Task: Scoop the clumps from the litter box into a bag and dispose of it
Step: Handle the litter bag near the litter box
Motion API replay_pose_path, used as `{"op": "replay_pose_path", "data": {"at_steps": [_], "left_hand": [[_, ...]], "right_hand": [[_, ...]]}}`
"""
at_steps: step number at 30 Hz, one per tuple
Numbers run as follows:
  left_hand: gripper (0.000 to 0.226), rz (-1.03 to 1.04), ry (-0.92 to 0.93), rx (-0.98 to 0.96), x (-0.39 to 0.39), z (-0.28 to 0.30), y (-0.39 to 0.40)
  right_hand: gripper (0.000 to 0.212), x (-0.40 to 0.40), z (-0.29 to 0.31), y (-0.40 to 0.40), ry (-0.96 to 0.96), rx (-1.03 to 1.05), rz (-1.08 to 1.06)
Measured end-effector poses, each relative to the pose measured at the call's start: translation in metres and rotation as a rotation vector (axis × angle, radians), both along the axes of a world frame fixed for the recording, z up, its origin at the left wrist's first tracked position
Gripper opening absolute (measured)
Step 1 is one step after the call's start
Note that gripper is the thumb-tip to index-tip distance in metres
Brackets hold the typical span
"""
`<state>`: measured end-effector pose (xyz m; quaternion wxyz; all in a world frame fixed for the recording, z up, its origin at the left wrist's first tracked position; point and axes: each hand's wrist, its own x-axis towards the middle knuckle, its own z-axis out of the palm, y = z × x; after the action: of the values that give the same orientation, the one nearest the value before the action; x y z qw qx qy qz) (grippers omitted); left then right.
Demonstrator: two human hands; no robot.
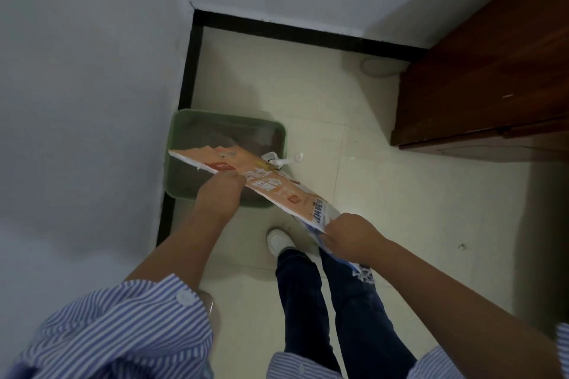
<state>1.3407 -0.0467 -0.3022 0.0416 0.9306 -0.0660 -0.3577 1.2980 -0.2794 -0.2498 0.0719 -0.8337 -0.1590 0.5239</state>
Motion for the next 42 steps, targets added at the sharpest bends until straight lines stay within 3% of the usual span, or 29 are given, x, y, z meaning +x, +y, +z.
{"op": "replay_pose_path", "data": {"at_steps": [13, 30, 42], "left_hand": [[0.034, 0.099, 0.113, -0.156, -0.053, -0.027, -0.026], [0.032, 0.155, 0.006, -0.064, -0.045, -0.013, 0.037], [0.036, 0.154, -0.005, -0.031, -0.03, -0.007, 0.028]], "right_hand": [[0.037, -0.016, 0.023, -0.03, 0.03, -0.077, 0.036], [0.034, -0.013, -0.001, 0.034, 0.112, -0.025, 0.123], [0.039, -0.011, 0.007, 0.028, 0.085, -0.007, -0.011]]}}
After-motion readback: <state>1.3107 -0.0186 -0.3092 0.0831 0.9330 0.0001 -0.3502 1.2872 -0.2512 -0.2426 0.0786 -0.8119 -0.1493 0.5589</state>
